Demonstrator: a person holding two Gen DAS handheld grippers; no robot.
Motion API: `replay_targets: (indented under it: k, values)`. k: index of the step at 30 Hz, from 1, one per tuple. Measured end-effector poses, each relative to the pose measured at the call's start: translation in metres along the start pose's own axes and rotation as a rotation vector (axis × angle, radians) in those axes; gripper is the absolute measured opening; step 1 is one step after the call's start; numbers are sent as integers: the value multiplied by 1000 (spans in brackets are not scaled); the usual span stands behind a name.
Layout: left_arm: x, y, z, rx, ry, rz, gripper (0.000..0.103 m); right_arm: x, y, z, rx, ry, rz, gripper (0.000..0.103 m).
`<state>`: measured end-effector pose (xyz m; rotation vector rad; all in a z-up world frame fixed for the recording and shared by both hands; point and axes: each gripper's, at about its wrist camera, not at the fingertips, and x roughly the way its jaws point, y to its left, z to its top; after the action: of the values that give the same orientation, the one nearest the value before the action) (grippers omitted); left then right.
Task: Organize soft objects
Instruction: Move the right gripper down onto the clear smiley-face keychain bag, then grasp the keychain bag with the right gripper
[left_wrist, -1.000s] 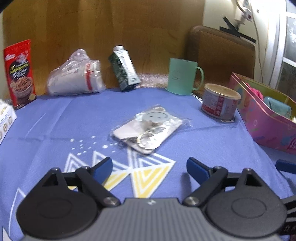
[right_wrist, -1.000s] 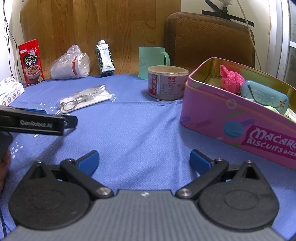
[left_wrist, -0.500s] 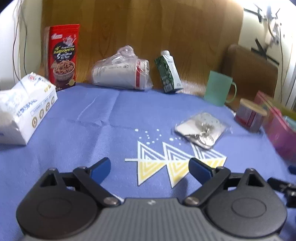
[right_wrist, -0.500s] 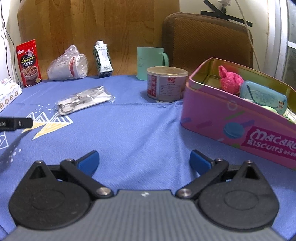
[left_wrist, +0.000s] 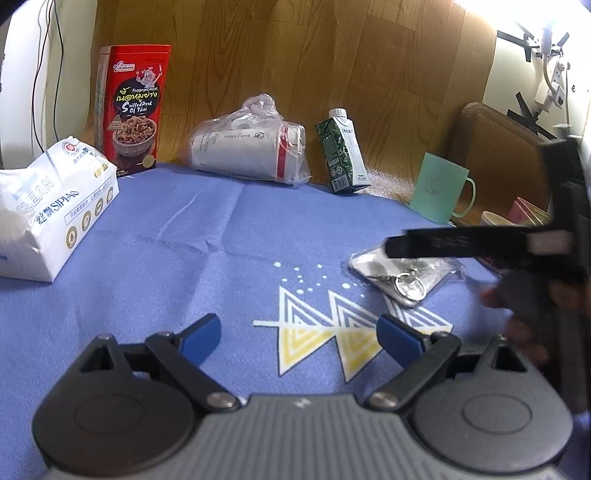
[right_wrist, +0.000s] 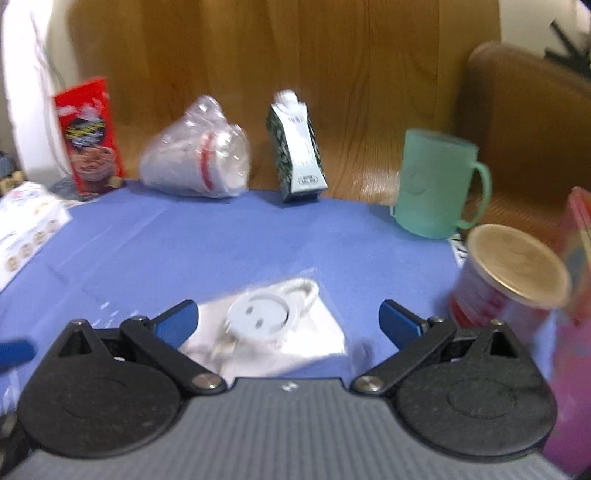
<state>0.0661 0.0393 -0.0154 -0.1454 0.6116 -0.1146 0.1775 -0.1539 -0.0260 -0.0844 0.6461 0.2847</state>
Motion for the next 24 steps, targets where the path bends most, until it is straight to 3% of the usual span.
replay_targets:
  k: [2, 4, 7, 11, 24]
  values:
    - [0, 0, 0, -3, -1, -3, 96, 16, -4, 3, 35, 59, 34, 103]
    - [0, 0, 0, -6, -1, -8, 97, 16, -1, 3, 17, 59, 32, 103]
    - [0, -1, 0, -8, 0, -11, 98, 4, 2, -5, -8, 30, 66, 87]
    - [0, 0, 0, -11, -1, -15, 98, -12, 3, -16, -14, 2, 71, 78]
    - [0, 1, 0, -16, -1, -27, 99, -68, 8, -57, -2, -16, 51, 76]
